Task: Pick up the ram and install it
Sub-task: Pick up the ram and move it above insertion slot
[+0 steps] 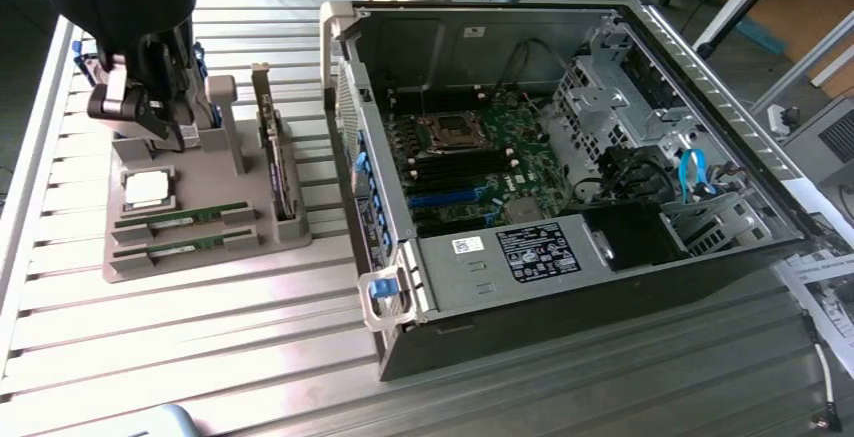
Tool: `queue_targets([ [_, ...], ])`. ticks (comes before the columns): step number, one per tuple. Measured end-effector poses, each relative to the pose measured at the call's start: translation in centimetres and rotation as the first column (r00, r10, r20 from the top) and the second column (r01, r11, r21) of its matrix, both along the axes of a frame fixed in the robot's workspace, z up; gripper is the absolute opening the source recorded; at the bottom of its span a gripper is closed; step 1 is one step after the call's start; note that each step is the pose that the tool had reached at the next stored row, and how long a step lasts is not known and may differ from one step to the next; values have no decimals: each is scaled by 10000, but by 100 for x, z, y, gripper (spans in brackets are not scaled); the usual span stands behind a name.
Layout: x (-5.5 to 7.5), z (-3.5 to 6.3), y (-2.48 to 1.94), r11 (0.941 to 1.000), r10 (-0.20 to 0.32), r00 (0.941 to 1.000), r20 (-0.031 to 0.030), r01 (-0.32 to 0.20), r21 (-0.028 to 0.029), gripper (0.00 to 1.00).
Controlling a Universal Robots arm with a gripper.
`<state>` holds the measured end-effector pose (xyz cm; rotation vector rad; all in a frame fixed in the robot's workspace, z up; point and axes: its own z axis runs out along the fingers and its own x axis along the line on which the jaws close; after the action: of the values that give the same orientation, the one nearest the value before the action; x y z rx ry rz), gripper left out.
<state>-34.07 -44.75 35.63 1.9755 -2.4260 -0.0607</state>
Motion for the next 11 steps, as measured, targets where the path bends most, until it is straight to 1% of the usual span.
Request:
queue_targets([
  [11, 0, -53, 0, 10000, 0, 10000, 0, 0, 0, 36],
])
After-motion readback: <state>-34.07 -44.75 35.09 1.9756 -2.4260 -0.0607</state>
